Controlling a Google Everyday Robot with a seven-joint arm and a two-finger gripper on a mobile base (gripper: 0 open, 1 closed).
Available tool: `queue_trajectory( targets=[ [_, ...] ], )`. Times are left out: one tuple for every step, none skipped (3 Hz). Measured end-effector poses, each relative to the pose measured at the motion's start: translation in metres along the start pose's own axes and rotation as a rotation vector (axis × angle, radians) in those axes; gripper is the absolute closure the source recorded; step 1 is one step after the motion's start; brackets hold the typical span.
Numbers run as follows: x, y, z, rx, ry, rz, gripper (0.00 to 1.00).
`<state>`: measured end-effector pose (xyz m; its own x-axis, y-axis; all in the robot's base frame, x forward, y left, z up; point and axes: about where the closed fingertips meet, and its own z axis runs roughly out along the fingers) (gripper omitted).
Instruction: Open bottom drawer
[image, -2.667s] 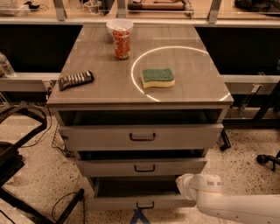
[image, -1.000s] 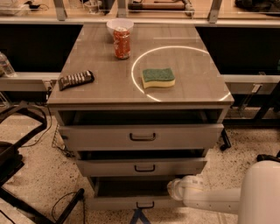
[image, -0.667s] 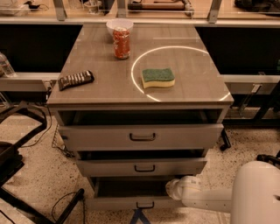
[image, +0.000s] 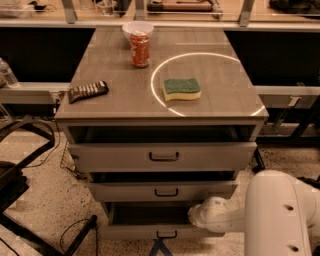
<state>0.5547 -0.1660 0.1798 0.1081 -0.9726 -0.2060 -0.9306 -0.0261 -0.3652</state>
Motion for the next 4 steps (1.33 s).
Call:
queue_trajectory(
  targets=[
    [-0.002,0.046,-0.032,-0.180,0.026,-0.058,1.00],
    [0.002,0.071,-0.051,-0.239,0.036,-0.049,1.00],
    [0.002,0.071,-0.051,-0.239,0.036,-0.049,1.00],
    [-0.006,0.048,-0.062,-0.186,0.028,-0.076,1.00]
  ],
)
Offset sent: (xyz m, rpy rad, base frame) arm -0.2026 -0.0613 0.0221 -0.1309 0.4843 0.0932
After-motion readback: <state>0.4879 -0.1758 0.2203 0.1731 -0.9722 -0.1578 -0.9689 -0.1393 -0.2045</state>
